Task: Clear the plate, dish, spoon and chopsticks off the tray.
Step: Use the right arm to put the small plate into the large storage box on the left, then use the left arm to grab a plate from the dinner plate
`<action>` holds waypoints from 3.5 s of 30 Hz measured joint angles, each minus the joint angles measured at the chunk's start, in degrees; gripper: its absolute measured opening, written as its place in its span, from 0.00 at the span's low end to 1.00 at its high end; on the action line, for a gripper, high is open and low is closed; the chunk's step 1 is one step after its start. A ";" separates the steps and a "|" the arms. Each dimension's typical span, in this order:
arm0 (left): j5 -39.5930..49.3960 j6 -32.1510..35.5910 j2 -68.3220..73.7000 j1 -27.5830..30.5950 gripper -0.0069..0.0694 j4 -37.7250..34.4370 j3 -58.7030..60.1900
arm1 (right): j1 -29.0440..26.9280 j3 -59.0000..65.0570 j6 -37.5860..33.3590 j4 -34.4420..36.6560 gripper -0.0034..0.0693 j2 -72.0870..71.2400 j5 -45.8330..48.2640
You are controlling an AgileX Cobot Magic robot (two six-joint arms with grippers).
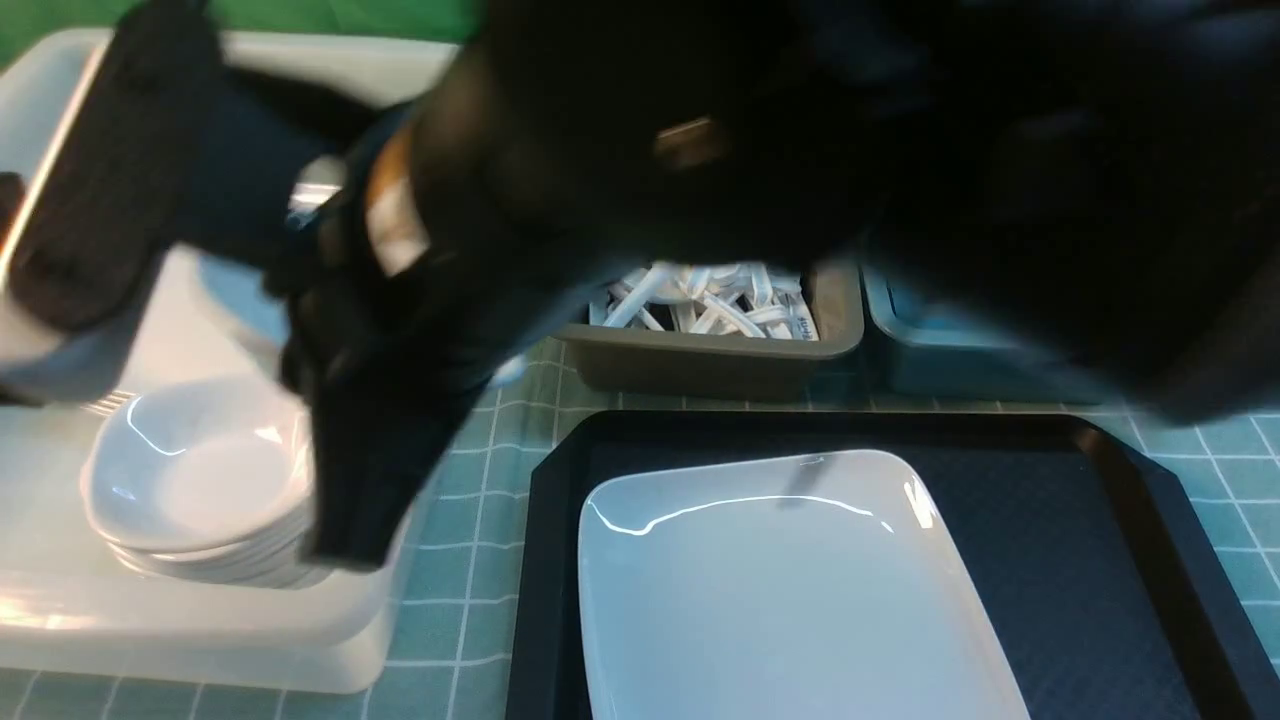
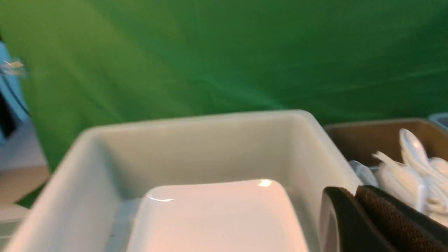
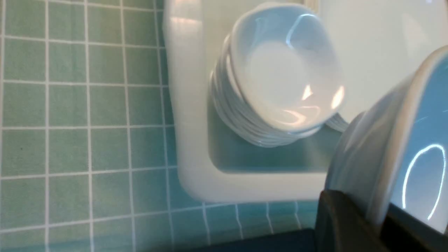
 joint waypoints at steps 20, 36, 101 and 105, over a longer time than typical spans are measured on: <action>36.26 78.62 -25.36 0.00 0.13 -81.60 5.00 | 0.00 -11.08 -7.06 2.78 0.13 18.65 -12.25; 58.09 88.57 -26.10 0.00 0.13 -101.74 -7.15 | 0.00 -11.14 -7.75 2.03 0.18 22.26 -17.00; 33.66 140.64 55.11 -62.43 0.66 -82.72 -13.52 | -9.10 59.57 46.79 -13.93 0.10 -68.50 5.38; 32.84 139.98 56.75 -62.50 0.64 -81.34 -13.59 | -9.10 59.59 46.67 -13.88 0.10 -68.50 5.13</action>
